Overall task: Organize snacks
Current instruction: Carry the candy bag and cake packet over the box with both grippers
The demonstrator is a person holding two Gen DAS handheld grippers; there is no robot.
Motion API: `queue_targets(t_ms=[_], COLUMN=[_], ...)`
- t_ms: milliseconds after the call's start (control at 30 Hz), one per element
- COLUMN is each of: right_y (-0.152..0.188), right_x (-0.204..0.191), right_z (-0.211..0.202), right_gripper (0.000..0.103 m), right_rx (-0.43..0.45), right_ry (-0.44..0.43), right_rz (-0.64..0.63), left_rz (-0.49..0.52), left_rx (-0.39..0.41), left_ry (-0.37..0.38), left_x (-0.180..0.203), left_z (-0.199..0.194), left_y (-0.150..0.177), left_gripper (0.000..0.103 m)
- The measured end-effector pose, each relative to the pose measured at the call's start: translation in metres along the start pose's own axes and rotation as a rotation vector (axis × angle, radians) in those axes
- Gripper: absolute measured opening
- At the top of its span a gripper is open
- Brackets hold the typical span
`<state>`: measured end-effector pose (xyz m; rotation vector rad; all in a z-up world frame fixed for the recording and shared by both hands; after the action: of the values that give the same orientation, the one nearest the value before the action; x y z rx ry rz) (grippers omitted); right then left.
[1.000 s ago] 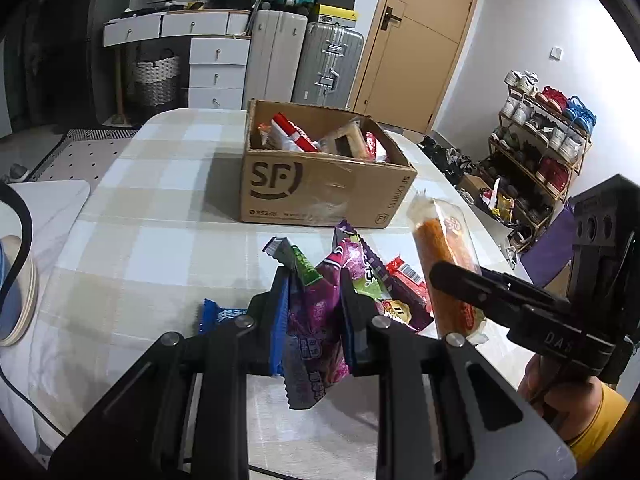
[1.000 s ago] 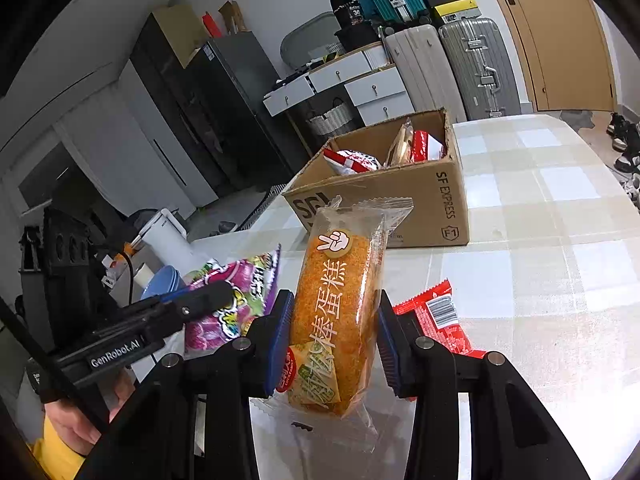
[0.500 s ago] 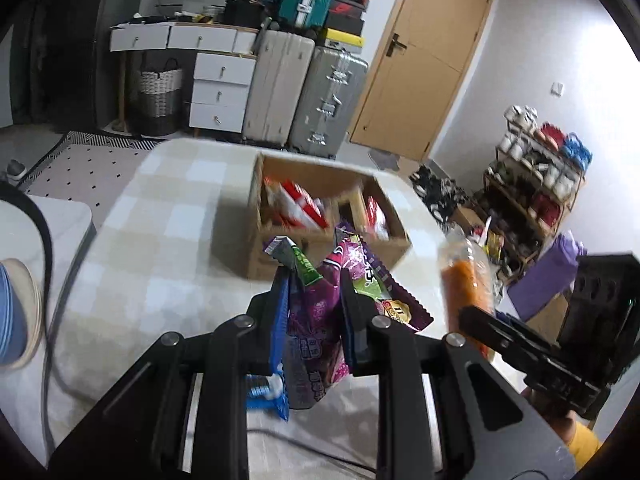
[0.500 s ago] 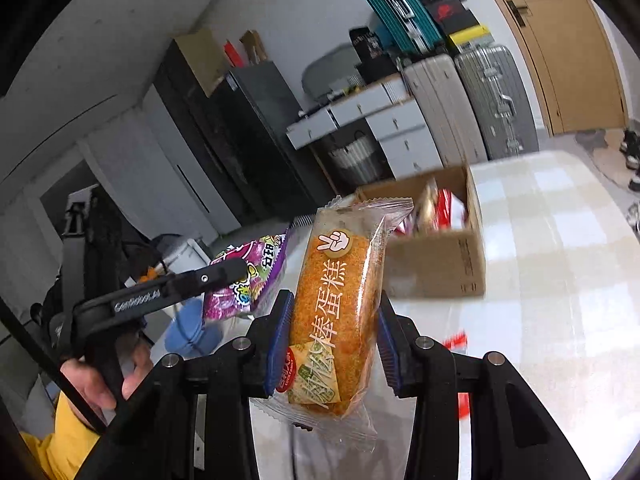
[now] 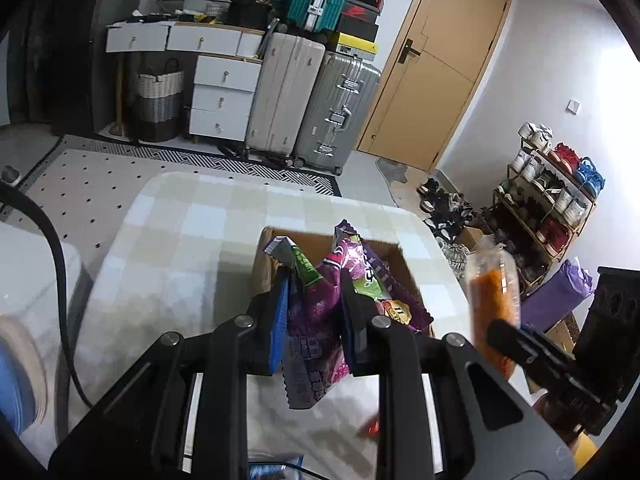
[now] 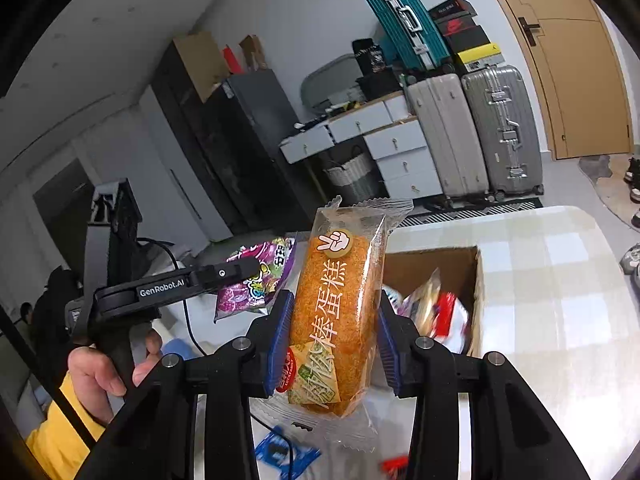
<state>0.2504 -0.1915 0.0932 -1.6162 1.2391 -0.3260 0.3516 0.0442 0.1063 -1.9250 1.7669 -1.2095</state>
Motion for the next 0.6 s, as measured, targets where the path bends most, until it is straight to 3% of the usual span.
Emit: queue_targets(t_ms=[267, 533, 600], right_y=[-0.011, -0.006, -0.004], right_x=[0.035, 0.063, 0.068], right_z=[0.064, 0.088, 0.094], right_gripper=[0.04, 0.04, 0.04], right_rx=[-0.11, -0.151, -0.173], right_ry=[0.066, 0.063, 0.077], right_rz=[0.018, 0.024, 0.03], left_rz=[0.054, 0.124, 0.14], left_rx=[-0.101, -0.197, -0.228], left_ry=[-0.063, -0.075, -0.108], left_x=[0.014, 0.031, 0.032], left_z=[0.098, 0.174, 0.187], left_y=[-0.033, -0.023, -0.016], left_gripper=[0.019, 0.02, 0.02])
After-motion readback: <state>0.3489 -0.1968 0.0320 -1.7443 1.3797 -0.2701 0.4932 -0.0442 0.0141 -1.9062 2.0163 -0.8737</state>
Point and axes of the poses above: each gripper's, at about its wrist camera, not at the fingertips, and z roughly the way its jaws point, x to its right, y to its underside, the point moved 3 cm from there along z, roughly the way its jaws point, and after that the axes turned 7 degrees about -z, right-handed, at the moved point
